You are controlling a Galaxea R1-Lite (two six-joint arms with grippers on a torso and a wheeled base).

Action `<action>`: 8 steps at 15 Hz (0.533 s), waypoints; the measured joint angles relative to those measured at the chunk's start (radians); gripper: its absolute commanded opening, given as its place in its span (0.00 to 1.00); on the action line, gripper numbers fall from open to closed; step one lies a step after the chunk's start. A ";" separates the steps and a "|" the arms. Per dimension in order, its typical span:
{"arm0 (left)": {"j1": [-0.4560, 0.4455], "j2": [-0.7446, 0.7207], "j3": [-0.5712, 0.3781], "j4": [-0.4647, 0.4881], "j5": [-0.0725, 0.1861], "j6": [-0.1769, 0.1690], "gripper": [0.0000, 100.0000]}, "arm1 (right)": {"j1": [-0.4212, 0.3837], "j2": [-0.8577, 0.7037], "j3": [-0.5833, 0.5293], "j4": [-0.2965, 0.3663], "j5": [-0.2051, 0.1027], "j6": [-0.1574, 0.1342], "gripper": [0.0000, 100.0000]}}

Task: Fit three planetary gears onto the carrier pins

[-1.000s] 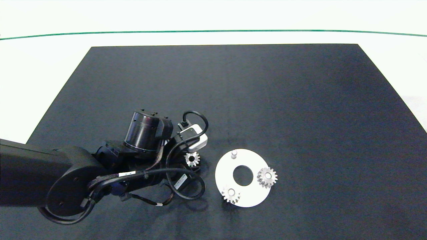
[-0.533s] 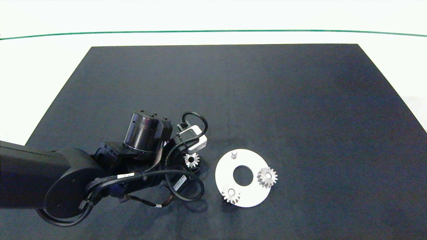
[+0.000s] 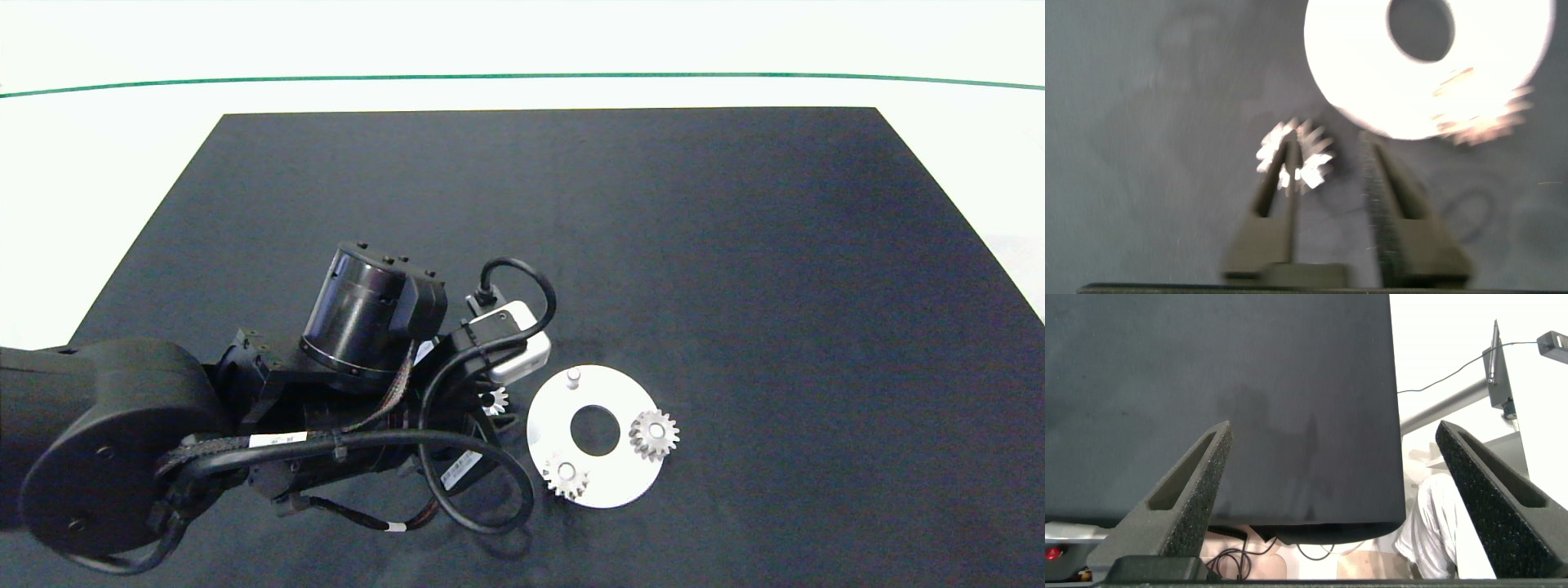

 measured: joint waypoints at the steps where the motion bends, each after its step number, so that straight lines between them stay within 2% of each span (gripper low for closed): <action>1: -0.013 -0.005 -0.020 0.006 0.001 -0.001 0.16 | 0.000 -0.002 0.000 0.000 0.000 0.000 1.00; 4: -0.022 -0.012 -0.030 0.012 0.001 -0.006 0.16 | 0.001 -0.011 -0.001 0.012 0.000 0.000 1.00; 5: -0.022 -0.013 -0.030 0.012 0.001 -0.007 1.00 | 0.001 -0.013 -0.002 0.012 0.000 0.000 1.00; 8: -0.008 -0.015 -0.024 0.011 0.001 -0.020 1.00 | 0.001 -0.015 -0.002 0.013 0.000 0.000 1.00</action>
